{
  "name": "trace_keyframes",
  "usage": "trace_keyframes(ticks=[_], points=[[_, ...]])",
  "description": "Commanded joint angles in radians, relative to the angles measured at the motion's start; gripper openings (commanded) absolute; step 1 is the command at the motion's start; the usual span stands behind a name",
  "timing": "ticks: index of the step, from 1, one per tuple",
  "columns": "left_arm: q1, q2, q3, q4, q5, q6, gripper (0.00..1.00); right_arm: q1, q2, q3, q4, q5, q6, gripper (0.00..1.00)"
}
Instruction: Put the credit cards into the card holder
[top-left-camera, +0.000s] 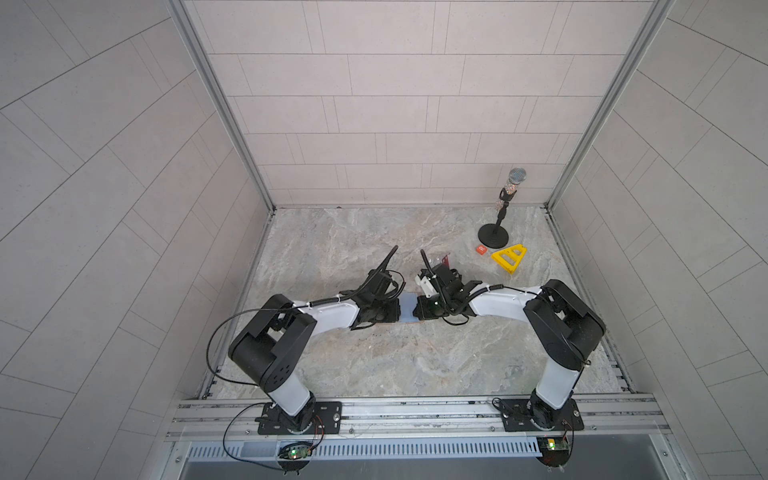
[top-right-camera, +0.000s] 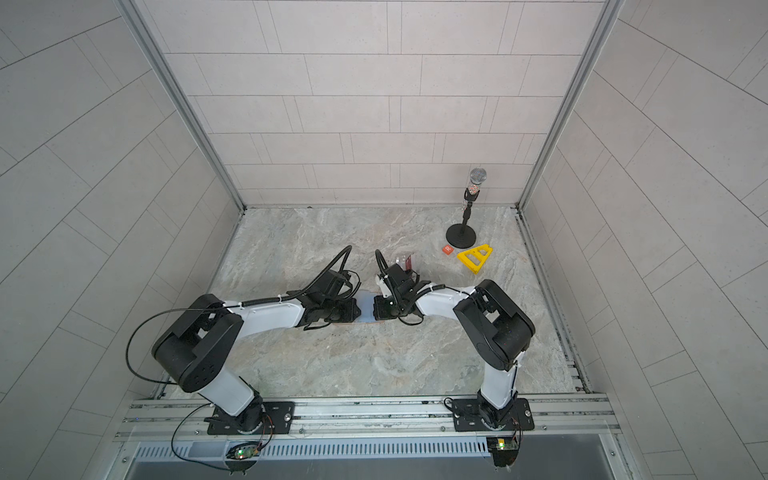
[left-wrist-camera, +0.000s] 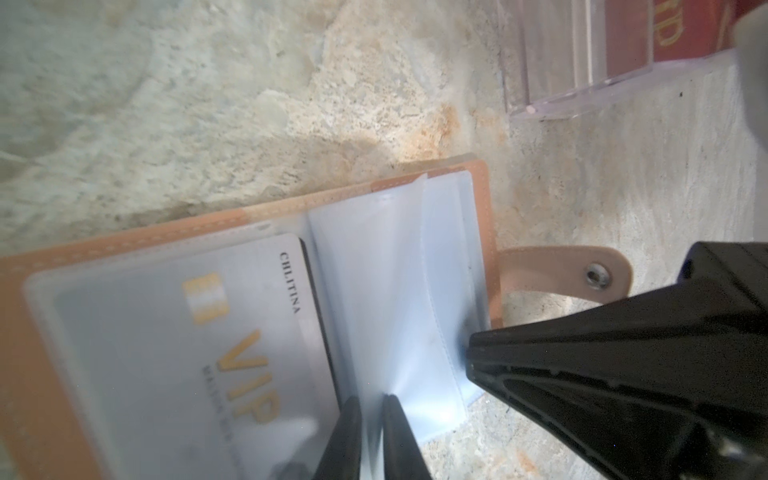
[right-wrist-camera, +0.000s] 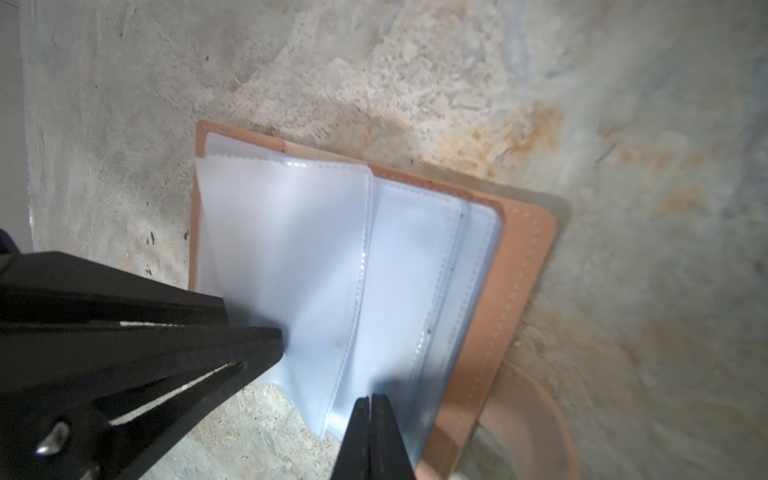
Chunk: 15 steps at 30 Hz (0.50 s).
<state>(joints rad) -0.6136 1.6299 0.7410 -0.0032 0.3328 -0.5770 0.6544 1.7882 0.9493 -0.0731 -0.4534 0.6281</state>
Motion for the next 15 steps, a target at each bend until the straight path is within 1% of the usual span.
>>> trace_keyframes(ticks=[1, 8, 11, 12, 15], points=[[0.005, -0.019, -0.014, 0.001, -0.003, -0.004, 0.16, 0.005, 0.040, 0.008, -0.007, -0.025, 0.002, 0.06], [0.006, -0.025, -0.016, 0.006, 0.015, -0.003, 0.17, 0.016, 0.093, 0.028, 0.013, -0.069, 0.017, 0.06], [0.005, -0.043, -0.015, 0.006, 0.028, 0.003, 0.21, 0.016, 0.091, 0.022, 0.051, -0.086, 0.031, 0.06], [0.005, -0.054, -0.016, 0.004, 0.030, 0.006, 0.25, 0.016, 0.091, 0.019, 0.066, -0.096, 0.037, 0.06], [0.006, -0.105, -0.019, -0.015, 0.012, 0.016, 0.43, 0.016, 0.094, 0.019, 0.116, -0.125, 0.055, 0.06]])
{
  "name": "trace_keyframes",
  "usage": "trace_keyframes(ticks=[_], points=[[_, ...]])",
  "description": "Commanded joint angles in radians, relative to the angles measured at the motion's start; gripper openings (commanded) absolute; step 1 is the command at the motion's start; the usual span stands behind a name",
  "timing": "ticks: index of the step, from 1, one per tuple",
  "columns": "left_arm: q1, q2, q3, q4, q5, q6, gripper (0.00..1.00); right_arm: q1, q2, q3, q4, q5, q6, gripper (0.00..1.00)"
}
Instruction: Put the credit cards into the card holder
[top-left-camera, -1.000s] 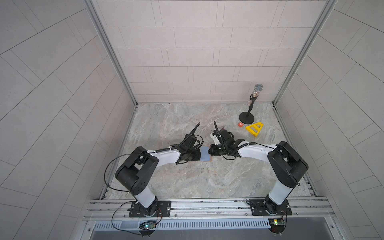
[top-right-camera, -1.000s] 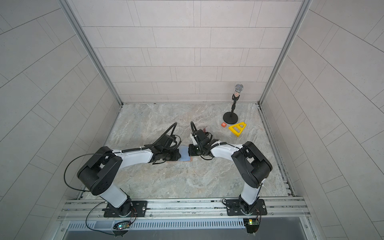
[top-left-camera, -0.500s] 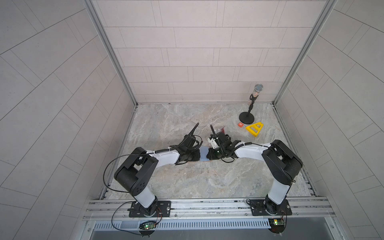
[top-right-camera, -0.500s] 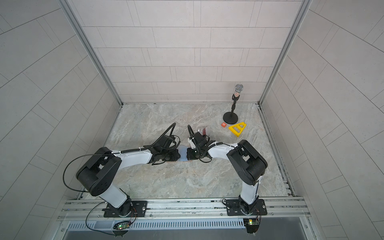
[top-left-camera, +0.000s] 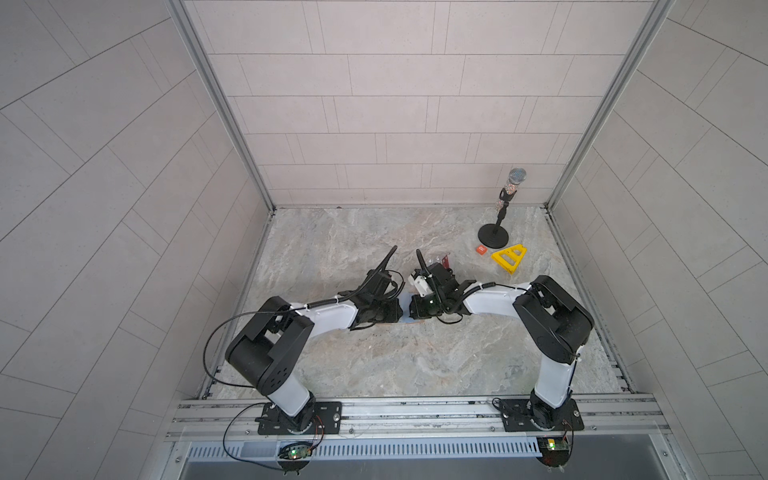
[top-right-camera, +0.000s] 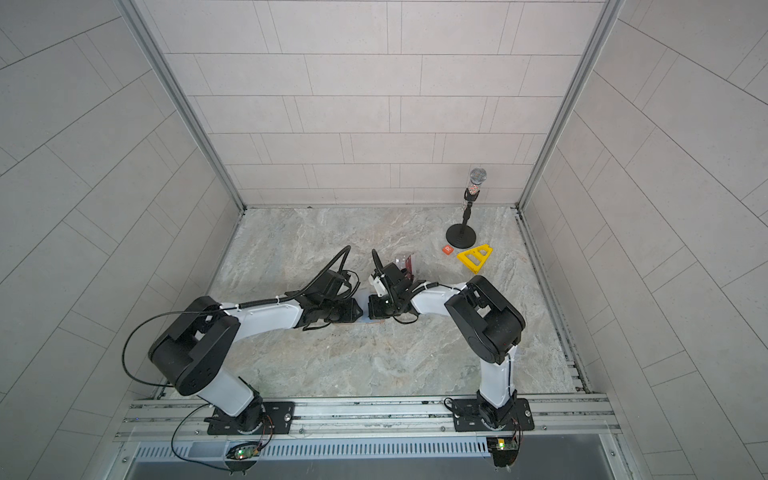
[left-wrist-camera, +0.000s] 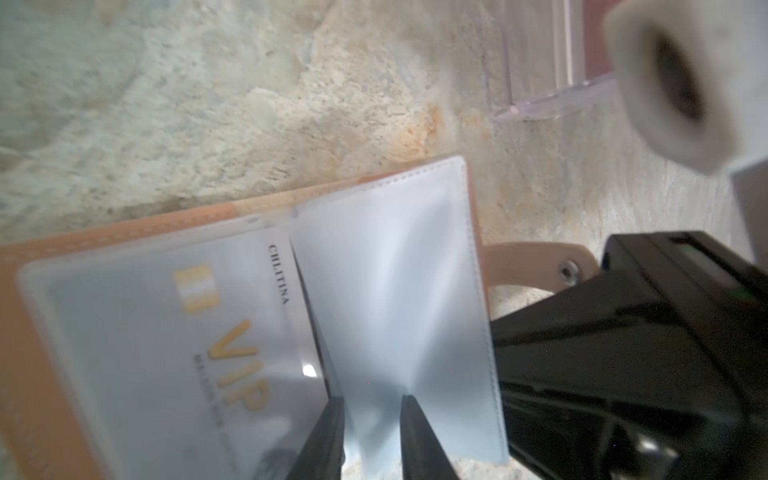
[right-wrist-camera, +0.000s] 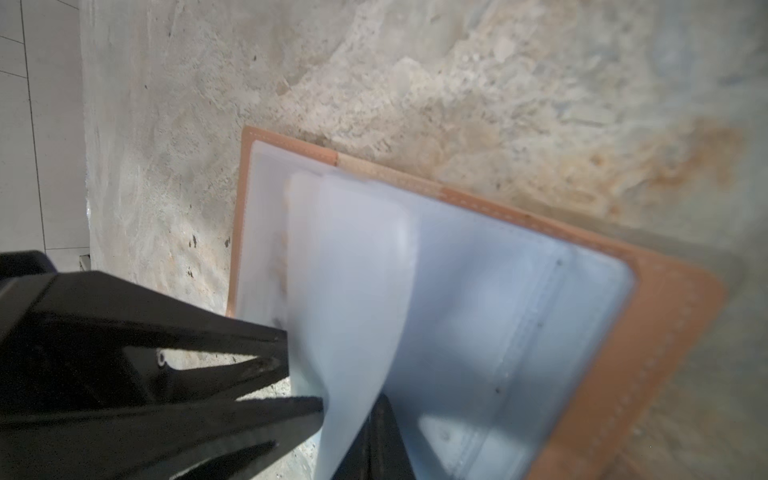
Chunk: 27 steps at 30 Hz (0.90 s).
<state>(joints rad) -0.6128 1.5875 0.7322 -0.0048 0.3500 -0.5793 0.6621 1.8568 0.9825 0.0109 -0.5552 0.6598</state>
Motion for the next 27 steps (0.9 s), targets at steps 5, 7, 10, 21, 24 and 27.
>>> trace_keyframes(ticks=[5, 7, 10, 21, 24, 27], points=[[0.004, -0.190, -0.019, -0.087, -0.079, 0.051, 0.57, 0.011, 0.042, 0.012, 0.079, -0.067, 0.041, 0.07], [0.004, -0.242, -0.021, -0.130, -0.132, 0.062, 0.58, 0.014, 0.047, 0.026, 0.076, -0.072, 0.041, 0.08], [0.005, -0.310, -0.028, -0.190, -0.218, 0.072, 0.58, 0.022, 0.056, 0.054, 0.067, -0.078, 0.040, 0.11], [0.006, -0.507, -0.106, -0.246, -0.412, 0.058, 0.59, 0.065, 0.119, 0.180, -0.022, -0.061, 0.001, 0.34], [0.006, -0.530, -0.108, -0.260, -0.423, 0.063, 0.60, 0.065, 0.137, 0.211, -0.052, -0.036, -0.008, 0.34], [0.006, -0.534, -0.101, -0.271, -0.418, 0.069, 0.60, 0.068, 0.131, 0.232, -0.068, -0.037, -0.023, 0.35]])
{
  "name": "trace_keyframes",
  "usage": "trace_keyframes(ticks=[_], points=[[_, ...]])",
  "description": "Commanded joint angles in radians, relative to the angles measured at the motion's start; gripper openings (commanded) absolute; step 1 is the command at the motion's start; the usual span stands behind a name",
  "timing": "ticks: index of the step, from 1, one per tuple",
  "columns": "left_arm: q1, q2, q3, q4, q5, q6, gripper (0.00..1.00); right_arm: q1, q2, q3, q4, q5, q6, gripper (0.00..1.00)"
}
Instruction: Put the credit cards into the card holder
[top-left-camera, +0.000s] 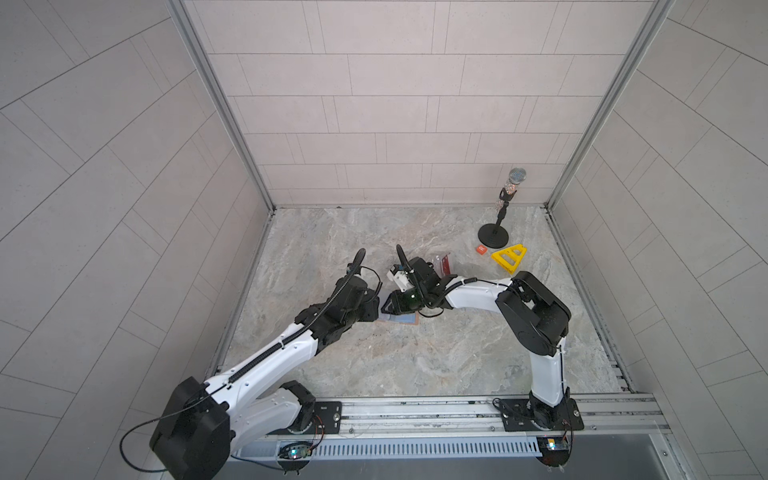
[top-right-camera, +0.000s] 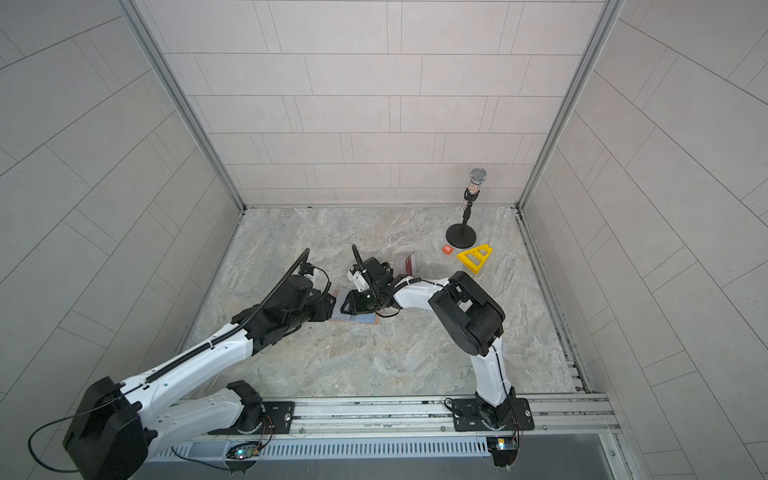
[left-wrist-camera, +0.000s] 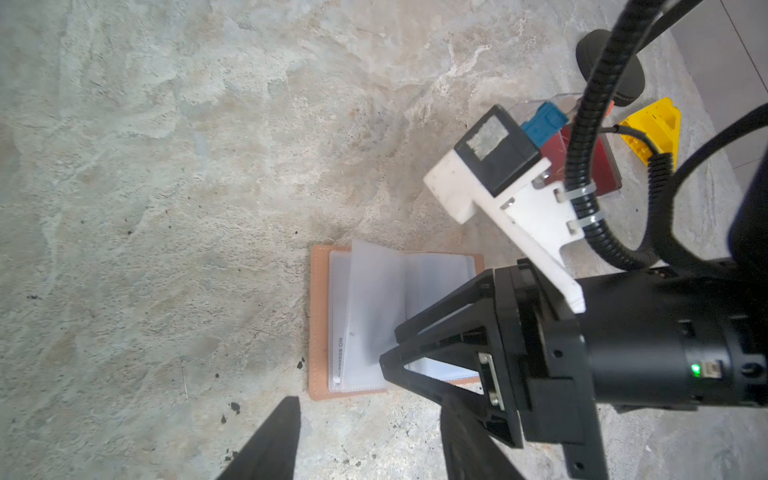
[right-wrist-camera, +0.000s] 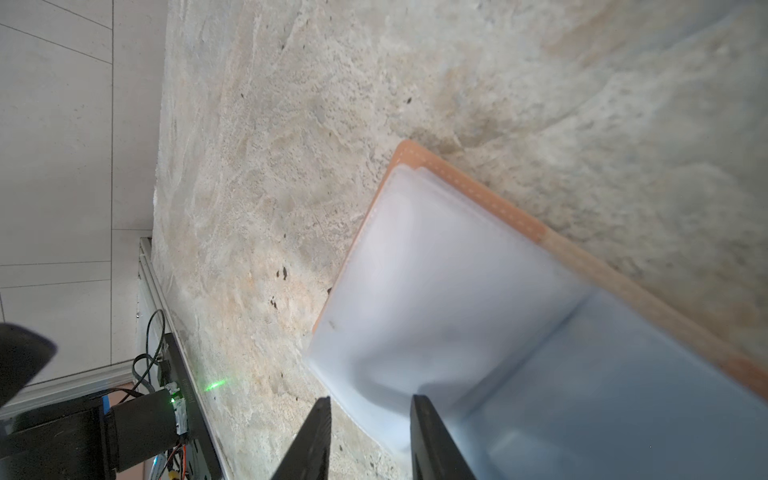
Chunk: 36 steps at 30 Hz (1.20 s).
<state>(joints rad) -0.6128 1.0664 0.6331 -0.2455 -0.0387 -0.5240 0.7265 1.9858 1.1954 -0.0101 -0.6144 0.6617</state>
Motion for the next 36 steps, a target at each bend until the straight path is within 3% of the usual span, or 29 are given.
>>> trace_keyframes(ticks=[1, 4, 9, 20, 29, 36], points=[[0.007, -0.012, 0.001, -0.032, -0.025, 0.016, 0.60, 0.005, -0.007, 0.021, -0.051, 0.024, -0.034, 0.37], [0.005, -0.010, 0.014, -0.032, -0.019, 0.019, 0.60, 0.004, -0.024, 0.035, -0.088, 0.061, -0.049, 0.43], [0.006, -0.001, 0.029, -0.021, 0.018, 0.024, 0.60, 0.004, -0.023, 0.062, -0.116, 0.047, -0.069, 0.42], [0.035, 0.137, 0.108, 0.073, 0.236, -0.002, 0.59, -0.052, -0.344, -0.035, -0.215, 0.200, -0.134, 0.42], [0.033, 0.394, 0.313, 0.110, 0.406, -0.003, 0.59, -0.234, -0.557, -0.125, -0.311, 0.333, -0.244, 0.44], [0.031, 0.645, 0.560, 0.047, 0.445, -0.004, 0.59, -0.430, -0.518, -0.066, -0.411, 0.272, -0.330, 0.45]])
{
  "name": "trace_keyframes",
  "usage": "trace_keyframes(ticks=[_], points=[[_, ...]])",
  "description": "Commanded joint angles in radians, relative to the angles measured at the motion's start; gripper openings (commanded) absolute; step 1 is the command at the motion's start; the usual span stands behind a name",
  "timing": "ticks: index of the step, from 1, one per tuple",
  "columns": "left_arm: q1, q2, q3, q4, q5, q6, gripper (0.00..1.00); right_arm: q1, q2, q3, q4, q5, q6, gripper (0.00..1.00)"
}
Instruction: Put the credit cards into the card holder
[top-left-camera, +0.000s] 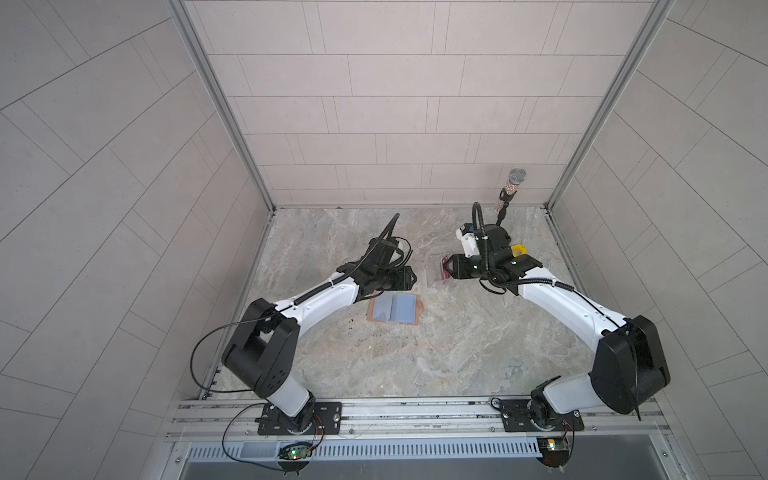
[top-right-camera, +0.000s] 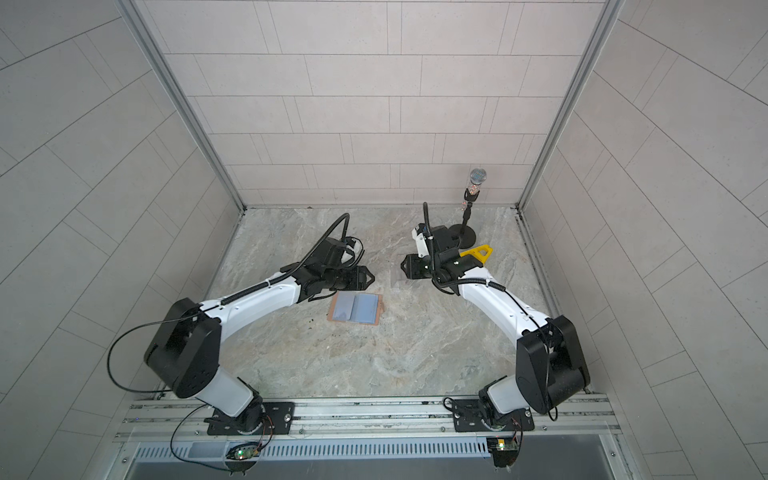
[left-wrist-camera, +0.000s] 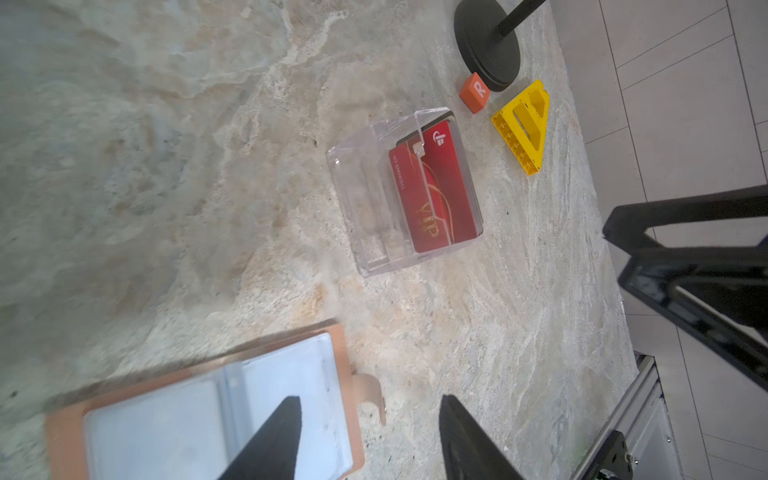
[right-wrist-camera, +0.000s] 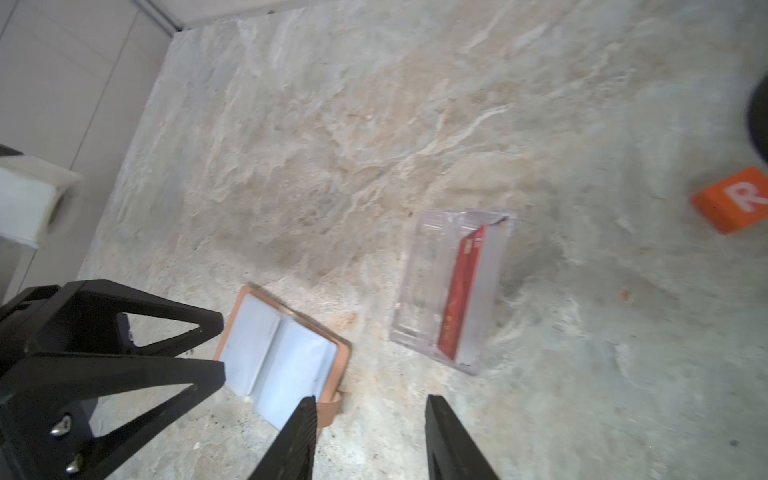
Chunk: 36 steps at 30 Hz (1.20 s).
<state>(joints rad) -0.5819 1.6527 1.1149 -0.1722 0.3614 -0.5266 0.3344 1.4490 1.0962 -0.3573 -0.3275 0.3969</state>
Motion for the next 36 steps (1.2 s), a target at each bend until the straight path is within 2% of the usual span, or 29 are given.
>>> trace_keyframes(ticks=[1, 8, 14, 22, 36], points=[[0.001, 0.090, 0.112, -0.039, 0.054, 0.001, 0.60, -0.048, 0.037, 0.046, -0.075, -0.027, -0.077, 0.46], [0.001, 0.306, 0.349, -0.131, 0.038, 0.006, 0.61, -0.057, 0.175, 0.167, -0.148, 0.011, -0.105, 0.48], [0.003, 0.432, 0.468, -0.152, 0.045, -0.021, 0.62, -0.057, 0.303, 0.283, -0.225, 0.033, -0.112, 0.49], [0.004, 0.523, 0.545, -0.167, 0.058, -0.033, 0.59, -0.055, 0.456, 0.433, -0.354, -0.003, -0.155, 0.48], [0.011, 0.594, 0.575, -0.135, 0.096, -0.059, 0.48, -0.034, 0.540, 0.484, -0.369, 0.060, -0.153, 0.44]])
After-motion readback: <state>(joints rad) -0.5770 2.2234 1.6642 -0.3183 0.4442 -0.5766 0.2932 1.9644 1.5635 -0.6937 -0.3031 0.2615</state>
